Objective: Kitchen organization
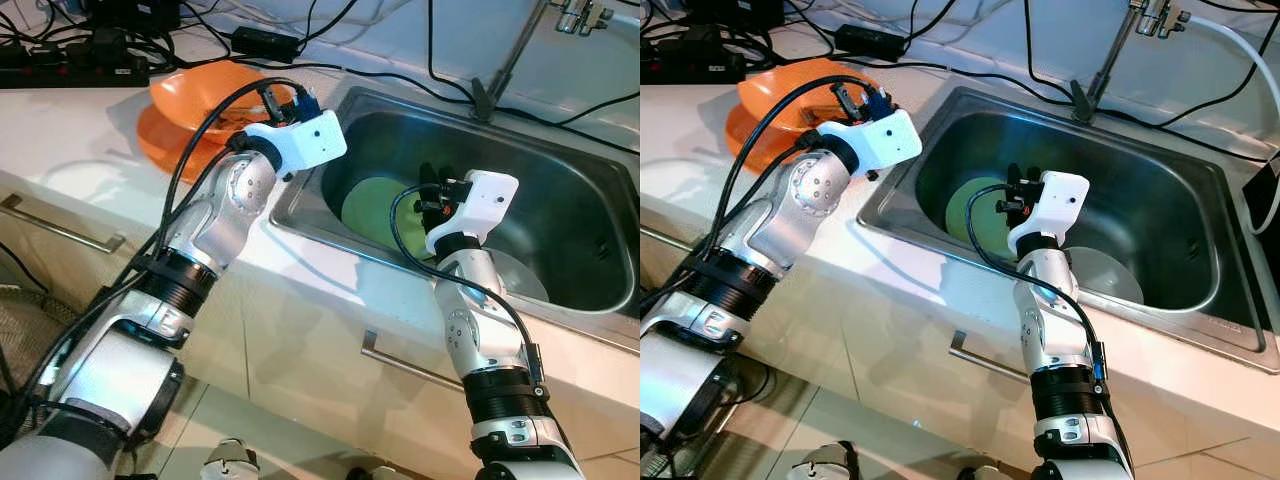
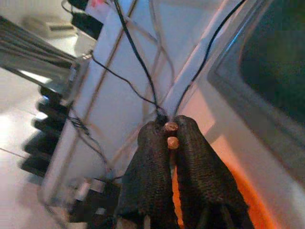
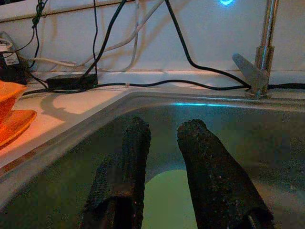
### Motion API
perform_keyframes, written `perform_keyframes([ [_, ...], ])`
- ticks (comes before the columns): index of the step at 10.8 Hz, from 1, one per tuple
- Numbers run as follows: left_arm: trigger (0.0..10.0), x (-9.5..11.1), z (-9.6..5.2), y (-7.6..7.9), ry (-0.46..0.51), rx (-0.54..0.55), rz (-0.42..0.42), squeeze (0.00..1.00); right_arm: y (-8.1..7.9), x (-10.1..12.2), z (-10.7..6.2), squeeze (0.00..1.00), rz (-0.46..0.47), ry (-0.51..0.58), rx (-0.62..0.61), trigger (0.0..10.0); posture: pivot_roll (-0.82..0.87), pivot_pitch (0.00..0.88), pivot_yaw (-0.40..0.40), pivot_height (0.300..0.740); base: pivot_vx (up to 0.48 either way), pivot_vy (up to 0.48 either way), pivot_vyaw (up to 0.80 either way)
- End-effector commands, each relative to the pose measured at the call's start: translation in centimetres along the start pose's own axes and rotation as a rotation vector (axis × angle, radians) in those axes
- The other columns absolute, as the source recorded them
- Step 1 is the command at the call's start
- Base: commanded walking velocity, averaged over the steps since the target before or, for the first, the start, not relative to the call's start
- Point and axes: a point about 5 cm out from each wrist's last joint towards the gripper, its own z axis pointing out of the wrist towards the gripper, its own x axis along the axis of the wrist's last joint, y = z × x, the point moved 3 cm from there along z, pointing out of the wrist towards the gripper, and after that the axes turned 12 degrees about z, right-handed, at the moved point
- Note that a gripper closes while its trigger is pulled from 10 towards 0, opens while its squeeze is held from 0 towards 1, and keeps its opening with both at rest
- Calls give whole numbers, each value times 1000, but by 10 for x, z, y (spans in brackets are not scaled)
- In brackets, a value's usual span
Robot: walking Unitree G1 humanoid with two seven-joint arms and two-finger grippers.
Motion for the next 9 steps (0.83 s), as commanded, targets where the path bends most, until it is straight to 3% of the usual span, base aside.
perform_keyframes([
  [1, 0, 18, 4, -30, 64, 109, 71, 0, 4, 3, 1, 0, 7, 13, -17, 10000, 85, 63, -109, 740, 0, 0, 0],
  [2, 0, 23, 2, -47, 83, 191, 111, 0, 4, 3, 0, 0, 8, 12, -17, 10000, 86, 63, -109, 740, 0, 0, 0],
  [3, 0, 40, -3, -75, 166, 320, 112, 0, 4, 3, 0, 0, 10, 14, -17, 10000, 86, 63, -109, 740, 0, 0, 0],
  [4, 0, 50, -7, -84, 214, 368, 92, 0, 4, 3, 0, 0, 10, 14, -18, 10000, 85, 64, -108, 740, 0, 0, 0],
  [5, 4824, 60, -11, -91, 268, 395, 6, 0, 4, 3, 0, 0, 11, 15, -18, 10000, 85, 64, -108, 740, 0, 0, 0],
  [6, 10000, 76, -16, -93, 383, 366, -217, 0, 3, 4, 0, 208, 16, 20, -15, 10000, 86, 65, -108, 740, 0, 0, 0],
  [7, 10000, 86, -21, -90, 468, 324, -379, 0, 3, 5, 0, 1000, 8, 29, -10, 10000, 84, 64, -108, 740, 0, 0, 0],
  [8, 10000, 92, -24, -89, 515, 286, -540, 0, -5, 8, -1, 1000, -79, 44, 50, 10000, 79, 64, -104, 740, 0, 0, 0],
  [9, 10000, 96, -26, -86, 567, 214, -708, 0, -11, 9, -2, 1000, -106, 55, 79, 10000, 79, 63, -104, 740, 0, 0, 0],
])
